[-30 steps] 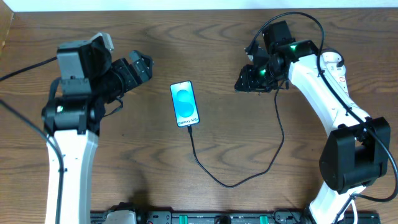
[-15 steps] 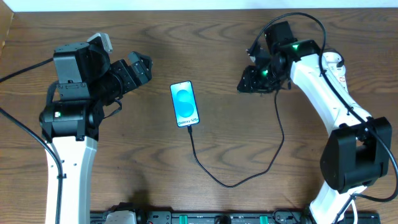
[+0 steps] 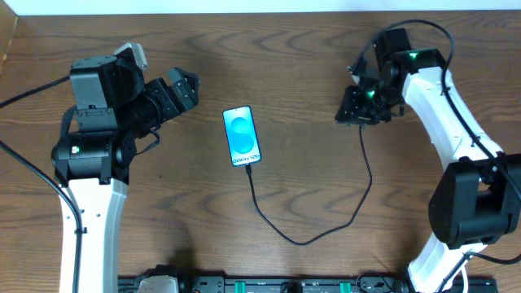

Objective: Plug charger to phone and switch on socket
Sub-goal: 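Withdraw the left gripper and move the right gripper to the power strip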

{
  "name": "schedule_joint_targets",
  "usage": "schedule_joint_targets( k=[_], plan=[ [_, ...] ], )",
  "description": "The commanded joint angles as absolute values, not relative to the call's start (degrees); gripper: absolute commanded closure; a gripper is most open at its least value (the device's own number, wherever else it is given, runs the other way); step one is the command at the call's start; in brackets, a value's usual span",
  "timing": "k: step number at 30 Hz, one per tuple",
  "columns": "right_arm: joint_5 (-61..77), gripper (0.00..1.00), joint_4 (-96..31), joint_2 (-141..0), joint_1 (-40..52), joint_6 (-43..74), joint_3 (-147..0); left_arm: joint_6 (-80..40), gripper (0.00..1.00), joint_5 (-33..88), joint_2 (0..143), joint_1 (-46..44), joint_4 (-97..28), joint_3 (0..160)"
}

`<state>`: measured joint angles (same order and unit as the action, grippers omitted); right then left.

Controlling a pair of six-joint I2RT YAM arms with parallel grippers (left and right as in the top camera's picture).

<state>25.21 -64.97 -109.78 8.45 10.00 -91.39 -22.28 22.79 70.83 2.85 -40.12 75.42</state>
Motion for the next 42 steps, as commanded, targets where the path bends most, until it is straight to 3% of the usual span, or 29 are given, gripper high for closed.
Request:
schedule_joint_targets(
  k=[1,18,22,29,31,32,35,42],
  plan=[
    [22.9,0.75,-66.0,-108.2,6.5,9.2,-91.7,-21.3,0.0,23.1,70.8,3.0,-40.3,75.6],
    [23.0,0.66,-64.9,-101.9,-5.8,6.5,-92.4,-21.3,0.0,23.1,70.8,3.0,-40.3,75.6],
    [23.1,0.57,-64.7,-101.8,-10.1,6.1,-95.1,-21.3,0.0,23.1,70.8,3.0,-40.3,75.6],
    [25.0,0.66,-61.3,-101.8,-17.2,6.8,-98.7,-21.3,0.01,23.1,70.8,3.0,-40.3,75.6],
    [25.0,0.77,-60.5,-101.8,-19.5,7.2,-98.7,-21.3,0.01,23.1,70.8,3.0,-40.3,75.6],
    [25.0,0.89,-60.1,-102.0,-21.2,7.3,-98.7,-21.3,0.01,23.1,70.8,3.0,-40.3,75.6],
    [25.0,0.99,-59.2,-102.3,-24.5,7.3,-98.7,-21.3,0.01,23.1,70.8,3.0,-40.3,75.6],
    [26.9,0.99,-56.2,-105.0,-29.1,9.4,-98.5,-21.3,0.01,23.1,70.8,3.0,-40.3,75.6]
  ],
)
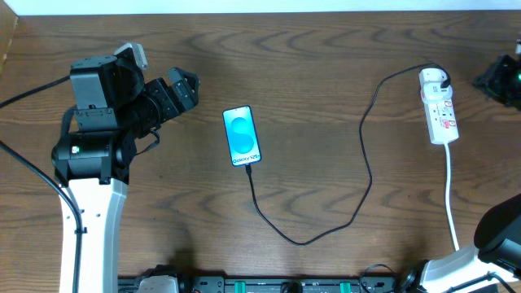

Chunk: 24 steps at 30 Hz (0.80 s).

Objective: Plug charger to phone and switch on socket
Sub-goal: 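Withdraw the left gripper and move the right gripper to the power strip, then press the orange switch beside the plugged charger with the right gripper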

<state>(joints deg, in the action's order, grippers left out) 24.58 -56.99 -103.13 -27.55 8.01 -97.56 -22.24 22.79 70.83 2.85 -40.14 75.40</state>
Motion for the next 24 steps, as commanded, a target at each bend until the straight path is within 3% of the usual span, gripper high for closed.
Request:
schedule_joint_targets(
  k=[1,24],
  plan=[
    [27.6,0.99,-55.9,-105.8,-29.5,9.6,-98.5,-21.3,0.01,23.1,70.8,3.0,-40.3,75.6],
    [30.8,0.99,-48.6,-124.6,-30.7,16.3,-98.5,-21.3,0.01,23.1,70.8,3.0,-40.3,75.6]
  ],
)
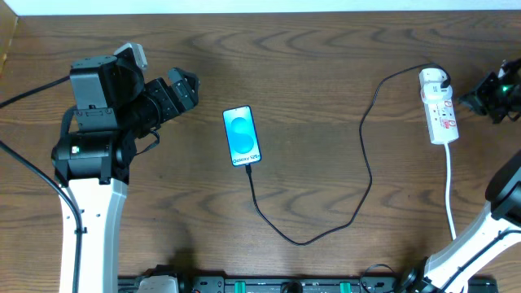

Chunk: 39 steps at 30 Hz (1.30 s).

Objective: Plug charger to phone and switch on socket
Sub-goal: 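Press the orange switch beside the plugged charger with the right gripper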

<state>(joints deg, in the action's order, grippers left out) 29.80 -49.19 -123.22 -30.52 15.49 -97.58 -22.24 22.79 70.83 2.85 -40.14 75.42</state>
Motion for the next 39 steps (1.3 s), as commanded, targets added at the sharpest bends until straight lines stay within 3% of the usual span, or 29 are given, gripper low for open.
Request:
schedule_joint_targets(
  k=[1,39],
  plan=[
    [30.8,0.99,-48.3,-124.9,-30.7,16.3,-98.5,-21.3,0.01,23.1,70.8,3.0,-40.3,75.6],
    [33.0,0.99,-43.2,-132.4,-28.4,17.1,-98.1,-21.3,0.01,23.1,70.8,3.0,-40.3,75.6]
  ],
)
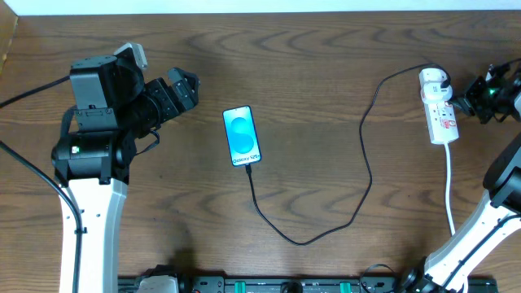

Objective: Plug charger to phone and switch on socket
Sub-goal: 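Press the orange switch beside the plugged charger with the right gripper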

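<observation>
A phone (242, 136) with a lit blue screen lies face up near the table's middle. A black cable (364, 175) is plugged into its lower end and loops right and up to a charger plug (435, 78) seated in a white socket strip (440, 111). My right gripper (470, 99) sits just right of the strip, beside its upper half; its fingers are too small to read. My left gripper (189, 85) hovers up-left of the phone, apart from it, with nothing held.
The strip's white lead (450, 195) runs down toward the front edge. My left arm's base and column (89, 203) fill the left side. A rail of fixtures (260, 285) lines the front edge.
My right gripper has shifted slightly left, closer to the socket strip's right side. The phone, cable and left arm have not moved.
At first my right arm reached over the spot where the strip lies, hiding it, with the cable in the phone. Then it was withdrawn to the far right edge, exposing the strip. Since then it has come back toward the strip's right side.
</observation>
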{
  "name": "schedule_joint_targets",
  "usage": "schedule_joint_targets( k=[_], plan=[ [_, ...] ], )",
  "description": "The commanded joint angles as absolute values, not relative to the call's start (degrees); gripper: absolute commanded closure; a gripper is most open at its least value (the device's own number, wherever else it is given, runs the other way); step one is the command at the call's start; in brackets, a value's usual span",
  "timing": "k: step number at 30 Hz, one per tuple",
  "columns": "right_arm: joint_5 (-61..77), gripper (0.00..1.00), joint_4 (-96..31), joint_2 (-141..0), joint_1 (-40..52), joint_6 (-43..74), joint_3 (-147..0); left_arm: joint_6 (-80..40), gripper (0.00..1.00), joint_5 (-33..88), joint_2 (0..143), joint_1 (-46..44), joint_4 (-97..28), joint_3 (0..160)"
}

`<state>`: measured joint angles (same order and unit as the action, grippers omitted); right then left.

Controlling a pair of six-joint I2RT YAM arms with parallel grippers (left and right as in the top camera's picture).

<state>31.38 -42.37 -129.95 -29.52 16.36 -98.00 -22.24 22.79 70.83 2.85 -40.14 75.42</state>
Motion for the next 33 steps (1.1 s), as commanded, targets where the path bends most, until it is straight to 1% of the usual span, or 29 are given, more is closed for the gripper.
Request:
schedule_joint_targets(
  k=[1,11,19,33],
  plan=[
    [33.0,0.99,-43.3,-132.4,-28.4,17.1,-98.1,-21.3,0.01,23.1,70.8,3.0,-40.3,75.6],
    [32.7,0.99,-45.7,-132.4,-27.9,17.2,-98.1,-21.3,0.01,23.1,70.8,3.0,-40.3,75.6],
    [29.9,0.99,-45.8,-132.4,-25.2,17.8,-98.1,-21.3,0.01,23.1,70.8,3.0,-40.3,75.6],
    [30.7,0.99,-48.6,-132.4,-22.9,22.7,-98.1,-21.3,0.01,23.1,70.8,3.0,-40.3,75.6]
  ],
)
